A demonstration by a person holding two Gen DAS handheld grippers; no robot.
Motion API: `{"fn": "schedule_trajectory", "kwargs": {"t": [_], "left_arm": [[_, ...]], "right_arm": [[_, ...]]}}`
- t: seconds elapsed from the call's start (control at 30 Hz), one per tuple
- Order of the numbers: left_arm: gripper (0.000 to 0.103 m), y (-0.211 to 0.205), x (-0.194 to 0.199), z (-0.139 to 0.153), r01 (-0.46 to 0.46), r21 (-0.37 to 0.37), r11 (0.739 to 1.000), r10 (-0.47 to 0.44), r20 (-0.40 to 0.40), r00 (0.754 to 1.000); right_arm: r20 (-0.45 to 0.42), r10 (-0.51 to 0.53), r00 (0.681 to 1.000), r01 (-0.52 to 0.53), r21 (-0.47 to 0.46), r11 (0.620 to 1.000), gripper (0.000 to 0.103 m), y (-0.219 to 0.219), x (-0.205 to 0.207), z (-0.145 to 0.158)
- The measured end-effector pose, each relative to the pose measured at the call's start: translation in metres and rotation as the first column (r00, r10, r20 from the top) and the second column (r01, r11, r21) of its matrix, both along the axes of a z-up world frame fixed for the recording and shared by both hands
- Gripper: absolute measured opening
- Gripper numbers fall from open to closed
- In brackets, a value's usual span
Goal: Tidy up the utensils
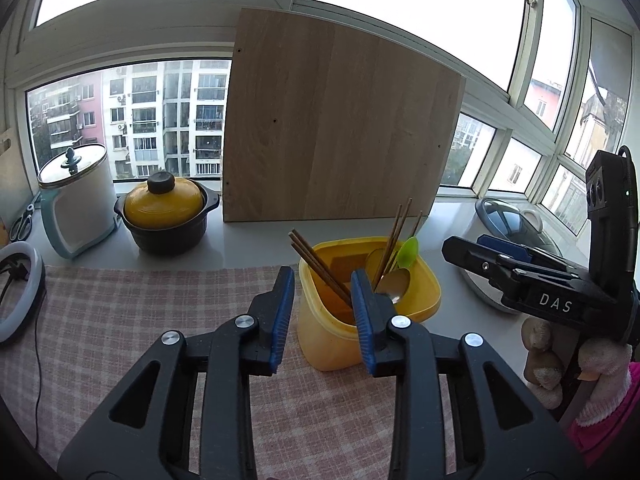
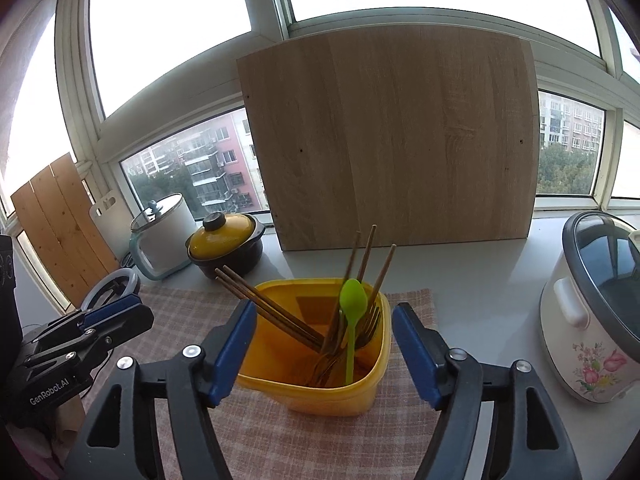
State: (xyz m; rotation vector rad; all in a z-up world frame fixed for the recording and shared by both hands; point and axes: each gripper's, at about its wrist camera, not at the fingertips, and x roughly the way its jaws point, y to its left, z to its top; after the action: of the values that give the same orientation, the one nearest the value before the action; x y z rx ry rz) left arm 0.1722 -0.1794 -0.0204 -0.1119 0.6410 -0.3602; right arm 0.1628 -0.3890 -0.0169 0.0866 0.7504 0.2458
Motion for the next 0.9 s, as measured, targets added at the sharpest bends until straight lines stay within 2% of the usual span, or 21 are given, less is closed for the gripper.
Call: {"fn": "schedule_trajectory", "kwargs": {"t": [0.07, 0.13, 0.2, 0.27, 0.3, 0.33, 0.5, 0.7, 0.77, 0.9], "left_arm": [[0.050, 0.002, -0.004, 0.002, -0.002, 0.000, 1.000, 0.002, 0.005, 1.000], [0.056, 0.004, -0.009, 0.004, -0.003, -0.004, 1.000, 0.003, 0.015, 1.000], [0.057, 0.005, -0.014, 0.008, -0.006, 0.003, 1.000, 0.006, 0.021, 1.000], [0.071, 0.007, -0.018, 0.010, -0.013, 0.008, 1.000, 0.013, 0.021, 1.000], [0.075, 0.008, -0.020, 0.011, -0.016, 0.006, 1.000, 0.016, 0.024, 1.000], [0.079, 0.010, -0.023, 0.012, -0.018, 0.002, 1.000, 0.018, 0.027, 0.999], [0.082, 0.014, -0.033, 0.018, -0.032, 0.026, 0.999, 0.031, 0.032, 0.999], [0.085, 0.015, -0.053, 0.028, -0.043, 0.074, 0.996, 0.037, 0.074, 0.997], [0.097, 0.016, -0.059, 0.031, -0.049, 0.080, 0.996, 0.042, 0.086, 0.995], [0.101, 0.019, -0.070, 0.037, -0.068, 0.084, 0.994, 0.058, 0.118, 0.991]], "right_arm": [[0.011, -0.008, 1.000, 0.008, -0.004, 1.000, 0.085, 0.001, -0.005, 0.004], [0.020, -0.013, 1.000, 0.013, -0.009, 1.000, 0.090, 0.002, -0.009, 0.008], [0.028, -0.020, 0.999, 0.021, -0.017, 1.000, 0.092, 0.004, -0.013, 0.011], [0.037, -0.033, 0.999, 0.034, -0.030, 0.999, 0.099, 0.005, -0.018, 0.015], [0.046, -0.041, 0.998, 0.043, -0.036, 0.998, 0.103, 0.006, -0.021, 0.017], [0.056, -0.045, 0.997, 0.047, -0.042, 0.998, 0.103, 0.007, -0.024, 0.019], [0.073, -0.058, 0.996, 0.063, -0.065, 0.996, 0.103, 0.011, -0.037, 0.028], [0.088, -0.072, 0.993, 0.076, -0.048, 0.996, 0.103, 0.015, -0.053, 0.040], [0.098, -0.079, 0.992, 0.084, -0.048, 0.995, 0.103, 0.016, -0.059, 0.044], [0.127, -0.093, 0.987, 0.102, -0.064, 0.993, 0.103, 0.021, -0.069, 0.052]]}}
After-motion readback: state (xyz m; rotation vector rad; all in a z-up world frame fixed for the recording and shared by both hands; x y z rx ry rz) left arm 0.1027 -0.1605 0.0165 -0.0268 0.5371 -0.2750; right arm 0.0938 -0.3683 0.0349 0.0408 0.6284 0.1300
